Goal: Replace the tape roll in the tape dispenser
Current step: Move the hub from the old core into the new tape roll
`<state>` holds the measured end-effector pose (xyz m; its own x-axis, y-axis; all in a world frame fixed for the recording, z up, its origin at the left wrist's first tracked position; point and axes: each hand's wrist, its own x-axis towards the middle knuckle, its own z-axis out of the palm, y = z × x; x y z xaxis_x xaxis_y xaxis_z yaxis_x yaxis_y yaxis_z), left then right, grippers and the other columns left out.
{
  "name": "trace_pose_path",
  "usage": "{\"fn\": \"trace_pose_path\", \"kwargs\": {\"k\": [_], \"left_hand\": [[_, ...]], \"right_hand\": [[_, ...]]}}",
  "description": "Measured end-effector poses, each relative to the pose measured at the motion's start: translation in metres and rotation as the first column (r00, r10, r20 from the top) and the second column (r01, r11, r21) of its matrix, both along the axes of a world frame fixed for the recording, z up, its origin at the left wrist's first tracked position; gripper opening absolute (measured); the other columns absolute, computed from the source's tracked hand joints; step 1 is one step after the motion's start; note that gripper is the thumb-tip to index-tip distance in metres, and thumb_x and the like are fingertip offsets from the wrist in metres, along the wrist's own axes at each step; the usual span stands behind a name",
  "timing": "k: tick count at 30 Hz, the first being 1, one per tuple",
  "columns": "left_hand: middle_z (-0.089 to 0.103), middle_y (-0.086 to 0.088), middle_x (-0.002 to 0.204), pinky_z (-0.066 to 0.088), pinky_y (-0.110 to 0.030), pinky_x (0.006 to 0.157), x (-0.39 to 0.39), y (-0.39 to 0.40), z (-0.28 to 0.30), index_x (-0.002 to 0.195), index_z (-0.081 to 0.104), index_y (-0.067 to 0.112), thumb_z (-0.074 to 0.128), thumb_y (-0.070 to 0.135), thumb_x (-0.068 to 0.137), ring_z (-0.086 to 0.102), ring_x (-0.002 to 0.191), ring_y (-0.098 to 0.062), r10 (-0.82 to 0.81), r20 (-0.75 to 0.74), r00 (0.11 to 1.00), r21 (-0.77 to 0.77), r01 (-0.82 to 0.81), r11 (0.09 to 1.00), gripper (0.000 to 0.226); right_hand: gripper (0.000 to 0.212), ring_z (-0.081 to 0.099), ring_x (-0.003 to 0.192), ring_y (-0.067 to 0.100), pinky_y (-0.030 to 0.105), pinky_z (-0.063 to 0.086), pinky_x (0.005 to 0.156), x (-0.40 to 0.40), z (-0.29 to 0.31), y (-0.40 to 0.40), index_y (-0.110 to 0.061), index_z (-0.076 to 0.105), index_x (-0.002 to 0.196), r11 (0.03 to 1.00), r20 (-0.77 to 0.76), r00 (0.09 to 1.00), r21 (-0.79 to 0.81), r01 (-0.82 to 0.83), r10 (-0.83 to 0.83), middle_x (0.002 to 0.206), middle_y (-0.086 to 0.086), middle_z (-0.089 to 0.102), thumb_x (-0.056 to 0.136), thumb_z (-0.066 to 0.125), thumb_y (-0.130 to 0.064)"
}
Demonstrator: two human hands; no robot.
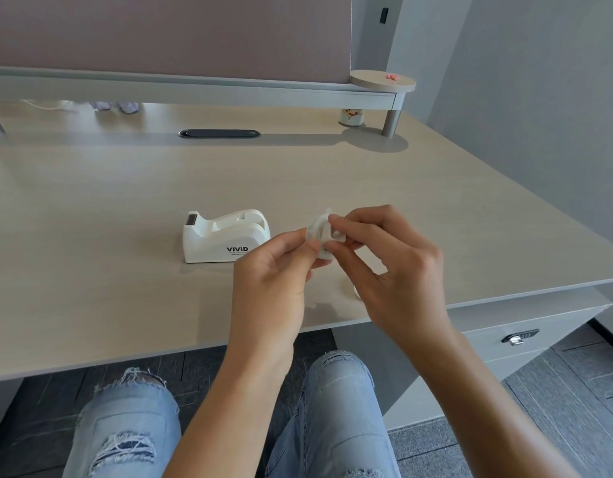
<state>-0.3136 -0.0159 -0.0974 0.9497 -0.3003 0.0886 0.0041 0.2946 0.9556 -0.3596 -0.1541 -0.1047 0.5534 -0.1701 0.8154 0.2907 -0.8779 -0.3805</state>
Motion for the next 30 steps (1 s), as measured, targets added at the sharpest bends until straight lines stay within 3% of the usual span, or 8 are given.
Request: {"fn": "trace_pose_path", "kwargs": {"k": [6, 12, 16, 20, 25, 27, 30], "left_hand": [[0.083, 0.0, 0.087, 0.055, -0.038, 0.091, 0.0, 0.003, -0.001, 0.096, 0.083, 0.023, 0.068, 0.019, 0.095, 0.079, 0.091, -0.018, -0.012, 0.021, 1.0, 0.013, 0.012, 1.0, 0.016], [0.083, -0.002, 0.089, 0.057, -0.038, 0.092, 0.002, 0.003, -0.002, 0.097, 0.083, 0.019, 0.067, 0.012, 0.095, 0.075, 0.086, -0.016, -0.002, 0.022, 1.0, -0.047, 0.003, 0.999, 0.018], [0.083, -0.004, 0.098, 0.057, -0.04, 0.093, 0.001, 0.003, -0.003, 0.104, 0.081, 0.012, 0.065, 0.009, 0.096, 0.075, 0.096, -0.019, -0.014, 0.006, 1.0, -0.078, 0.014, 0.997, 0.018], [0.083, -0.005, 0.104, 0.056, -0.049, 0.101, 0.0, 0.002, -0.004, 0.103, 0.081, 0.013, 0.064, 0.007, 0.096, 0.074, 0.11, -0.028, -0.006, 0.006, 1.0, -0.113, 0.007, 0.994, 0.019], [0.082, -0.006, 0.107, 0.054, -0.052, 0.104, 0.001, 0.007, -0.006, 0.097, 0.084, 0.019, 0.069, 0.018, 0.087, 0.074, 0.111, -0.029, -0.005, -0.005, 1.0, -0.132, 0.004, 0.991, 0.018], [0.083, -0.003, 0.103, 0.057, -0.046, 0.097, 0.001, 0.01, -0.005, 0.095, 0.085, 0.022, 0.07, 0.016, 0.09, 0.074, 0.109, -0.031, -0.003, -0.017, 1.0, -0.125, 0.001, 0.992, 0.017], [0.082, -0.004, 0.097, 0.058, -0.034, 0.08, 0.002, 0.015, -0.003, 0.101, 0.083, 0.023, 0.073, 0.029, 0.085, 0.076, 0.096, -0.025, -0.002, 0.011, 1.0, -0.058, 0.003, 0.998, 0.02]], "right_hand": [[0.023, 0.071, 0.088, 0.009, 0.013, 0.051, 0.086, -0.003, 0.0, -0.003, 0.0, 0.08, 0.112, 0.999, 0.038, 0.999, -0.014, -0.029, 0.03, 0.105, 0.011, 0.075, 0.089, 0.081, -0.002], [0.028, 0.073, 0.092, 0.017, 0.024, 0.057, 0.085, -0.008, 0.007, -0.007, -0.003, 0.078, 0.118, 0.993, -0.033, 0.993, 0.04, -0.112, 0.113, 0.107, 0.009, 0.074, 0.09, 0.08, -0.001], [0.02, 0.075, 0.092, 0.019, 0.03, 0.06, 0.083, -0.012, 0.012, -0.003, -0.008, 0.08, 0.111, 0.928, -0.035, 0.978, 0.324, -0.184, 0.206, 0.104, 0.008, 0.076, 0.091, 0.079, -0.005], [0.025, 0.067, 0.081, 0.006, 0.02, 0.055, 0.074, -0.013, 0.023, 0.002, -0.022, 0.079, 0.109, 0.741, -0.123, 0.967, 0.666, -0.087, 0.225, 0.102, -0.007, 0.078, 0.086, 0.083, -0.015], [0.016, 0.066, 0.086, 0.009, 0.031, 0.053, 0.084, -0.01, 0.03, -0.002, -0.023, 0.083, 0.104, 0.666, -0.328, 0.865, 0.746, -0.009, 0.38, 0.103, 0.002, 0.082, 0.093, 0.075, -0.03], [0.015, 0.066, 0.086, 0.007, 0.029, 0.052, 0.082, -0.007, 0.031, 0.0, -0.019, 0.083, 0.102, 0.653, -0.328, 0.858, 0.757, -0.012, 0.396, 0.101, 0.002, 0.083, 0.094, 0.073, -0.027], [0.017, 0.066, 0.079, 0.002, 0.02, 0.053, 0.075, -0.003, 0.031, 0.003, -0.012, 0.081, 0.104, 0.618, -0.292, 0.855, 0.785, -0.043, 0.43, 0.091, -0.005, 0.08, 0.096, 0.071, -0.022]]}}
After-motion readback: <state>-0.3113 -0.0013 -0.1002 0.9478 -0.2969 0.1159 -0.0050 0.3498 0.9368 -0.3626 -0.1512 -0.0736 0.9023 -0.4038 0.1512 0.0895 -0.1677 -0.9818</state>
